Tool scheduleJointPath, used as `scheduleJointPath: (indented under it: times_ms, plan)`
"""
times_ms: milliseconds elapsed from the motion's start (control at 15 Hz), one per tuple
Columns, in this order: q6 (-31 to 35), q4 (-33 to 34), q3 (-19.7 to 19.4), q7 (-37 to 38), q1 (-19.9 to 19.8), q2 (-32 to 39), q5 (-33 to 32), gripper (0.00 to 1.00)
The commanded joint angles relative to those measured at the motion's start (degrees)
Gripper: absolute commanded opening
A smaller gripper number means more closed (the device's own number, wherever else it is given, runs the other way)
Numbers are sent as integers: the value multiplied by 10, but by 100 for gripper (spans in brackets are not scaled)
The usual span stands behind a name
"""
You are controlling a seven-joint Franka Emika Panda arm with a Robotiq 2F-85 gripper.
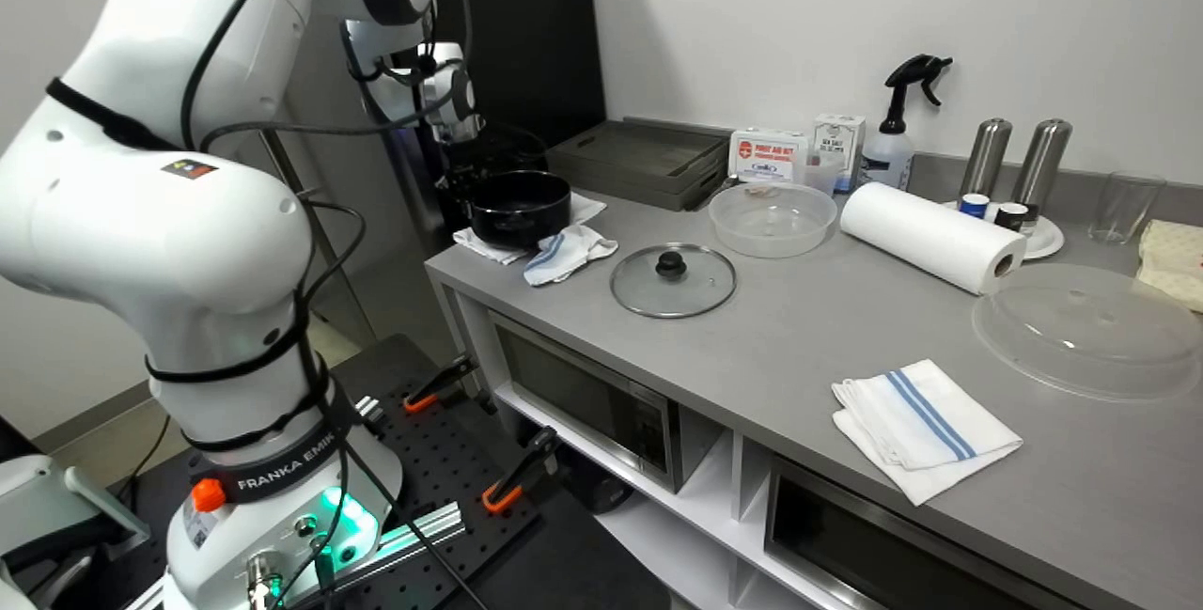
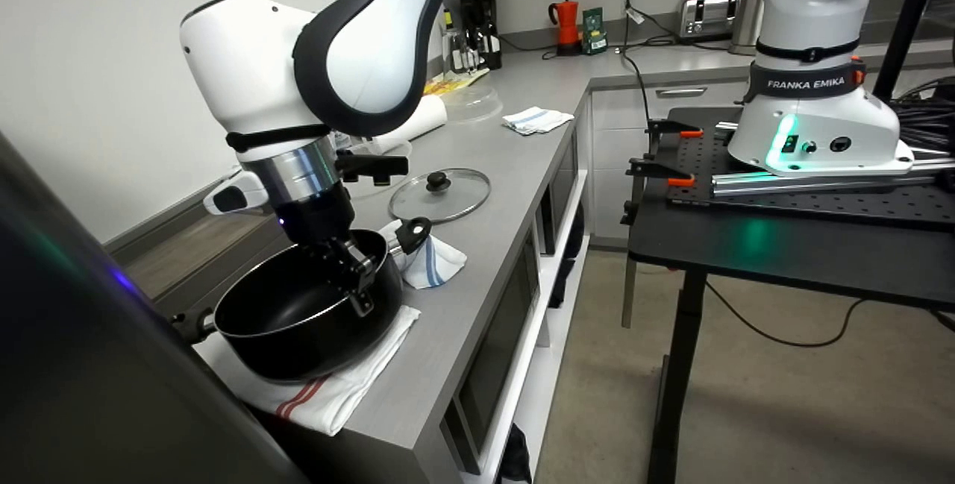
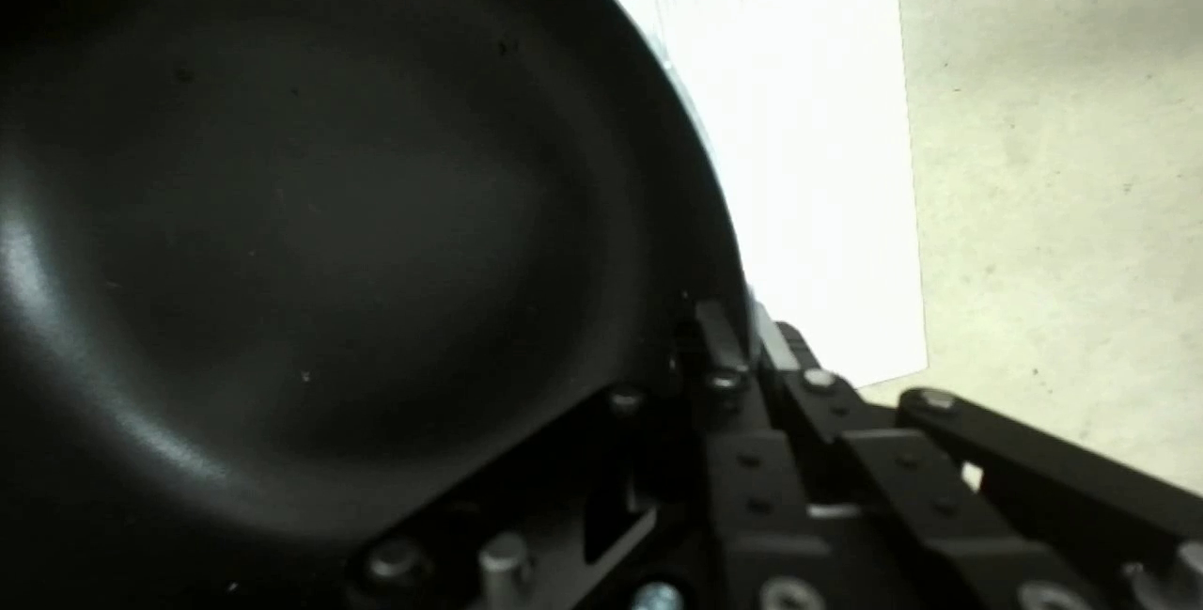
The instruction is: Move the pot from right to left.
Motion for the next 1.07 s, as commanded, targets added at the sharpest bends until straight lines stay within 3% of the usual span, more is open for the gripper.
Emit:
scheduleJointPath:
  times_ms: [0,1000]
  plan:
    - [-32,59,-14,17,23,28,-10,1]
    - [-50,129,-19,17,41,90,-7,1]
